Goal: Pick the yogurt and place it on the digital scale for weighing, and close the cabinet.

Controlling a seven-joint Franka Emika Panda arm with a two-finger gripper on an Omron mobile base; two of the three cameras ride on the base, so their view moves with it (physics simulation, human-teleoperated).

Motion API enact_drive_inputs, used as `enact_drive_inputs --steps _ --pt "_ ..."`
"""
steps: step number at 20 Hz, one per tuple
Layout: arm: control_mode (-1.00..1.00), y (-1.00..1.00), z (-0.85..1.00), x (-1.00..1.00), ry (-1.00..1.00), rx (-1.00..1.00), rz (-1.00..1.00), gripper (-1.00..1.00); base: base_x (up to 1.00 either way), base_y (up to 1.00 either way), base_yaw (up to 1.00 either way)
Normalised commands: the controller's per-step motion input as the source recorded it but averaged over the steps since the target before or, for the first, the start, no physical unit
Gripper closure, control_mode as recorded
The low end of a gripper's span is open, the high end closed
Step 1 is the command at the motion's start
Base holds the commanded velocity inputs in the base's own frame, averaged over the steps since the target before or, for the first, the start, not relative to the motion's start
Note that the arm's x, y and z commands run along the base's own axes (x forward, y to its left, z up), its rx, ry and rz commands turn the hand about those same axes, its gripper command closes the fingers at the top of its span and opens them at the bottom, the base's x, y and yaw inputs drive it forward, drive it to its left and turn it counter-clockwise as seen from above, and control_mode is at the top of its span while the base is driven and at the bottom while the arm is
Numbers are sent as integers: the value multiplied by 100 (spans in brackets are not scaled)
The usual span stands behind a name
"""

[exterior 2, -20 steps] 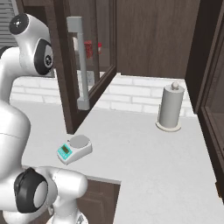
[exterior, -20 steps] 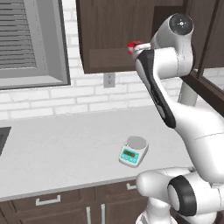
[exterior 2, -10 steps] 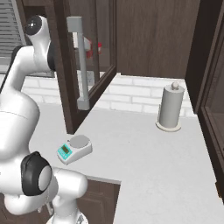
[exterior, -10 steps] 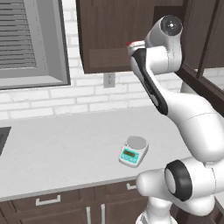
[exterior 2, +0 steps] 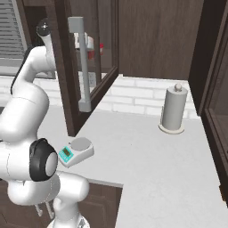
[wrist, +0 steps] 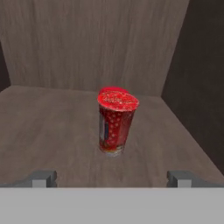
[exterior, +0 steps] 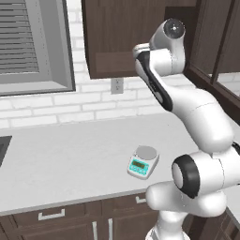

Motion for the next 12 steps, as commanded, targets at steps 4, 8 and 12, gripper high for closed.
enact_drive_inputs --steps 4,8,12 --pt "-100 0 -5 50 0 0 0 -100 0 0 0" --pt "-100 -3 -3 33 0 0 0 -100 0 0 0" --pt "-100 -4 -4 30 0 0 0 -100 0 0 0"
